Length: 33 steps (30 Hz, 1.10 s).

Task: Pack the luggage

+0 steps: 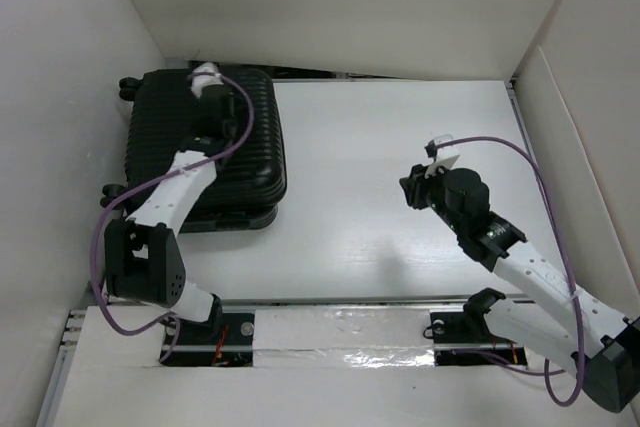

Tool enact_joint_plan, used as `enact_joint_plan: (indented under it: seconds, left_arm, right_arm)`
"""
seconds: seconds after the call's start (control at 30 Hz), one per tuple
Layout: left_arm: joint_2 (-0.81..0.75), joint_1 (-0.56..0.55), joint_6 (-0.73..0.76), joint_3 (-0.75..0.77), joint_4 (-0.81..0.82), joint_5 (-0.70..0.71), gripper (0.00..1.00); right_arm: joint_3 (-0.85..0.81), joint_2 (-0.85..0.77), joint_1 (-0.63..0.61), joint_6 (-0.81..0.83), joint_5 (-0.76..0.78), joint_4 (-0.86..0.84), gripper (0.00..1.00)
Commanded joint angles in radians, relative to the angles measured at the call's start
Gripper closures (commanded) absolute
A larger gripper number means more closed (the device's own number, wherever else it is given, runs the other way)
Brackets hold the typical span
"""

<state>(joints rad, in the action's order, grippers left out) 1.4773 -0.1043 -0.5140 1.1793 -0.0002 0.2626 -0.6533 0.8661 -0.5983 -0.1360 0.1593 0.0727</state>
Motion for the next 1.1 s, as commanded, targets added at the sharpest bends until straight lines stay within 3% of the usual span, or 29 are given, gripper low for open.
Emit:
enact_joint_plan:
  seconds: [0.0, 0.17, 0.2, 0.3, 0.33, 0.43, 0.67, 0.87, 1.07]
  left_arm:
    - [0.000, -0.119, -0.100, -0.063, -0.144, -0.352, 0.52]
    - [-0.136, -0.074, -0.032, 0.028, -0.227, -0.265, 0.49]
    - [-0.182, -0.027, -0.006, 0.043, -0.239, -0.150, 0.47]
    - [-0.221, 0.070, 0.041, 0.081, -0.244, 0.007, 0.39]
    - [-0.213, 0.151, 0.069, 0.107, -0.251, 0.032, 0.39]
    - [-0.144, 0.260, 0.080, 0.143, -0.264, 0.153, 0.40]
    - [0.103, 0.458, 0.104, 0.235, -0.354, 0.308, 0.42]
    - [0.215, 0.492, 0.178, 0.168, -0.374, 0.492, 0.44]
    - [0.215, 0.618, 0.201, 0.161, -0.366, 0.383, 0.46]
  right_arm:
    - [-0.011, -0.012, 0.035, -0.010, -0.053, -0.004, 0.65]
    - [0.004, -0.027, 0.045, -0.013, -0.061, -0.025, 0.64]
    - [0.004, -0.029, 0.045, -0.011, -0.088, -0.039, 0.64]
    - [-0.002, -0.018, 0.035, -0.007, -0.139, -0.060, 0.64]
    - [-0.003, -0.013, 0.035, -0.004, -0.142, -0.062, 0.64]
    - [0.004, -0.006, 0.011, 0.002, -0.136, -0.062, 0.64]
    - [0.050, -0.070, 0.000, 0.004, -0.124, -0.062, 0.64]
    - [0.055, -0.085, -0.009, 0.007, -0.144, -0.062, 0.64]
    - [0.075, -0.091, -0.009, 0.006, -0.152, -0.092, 0.64]
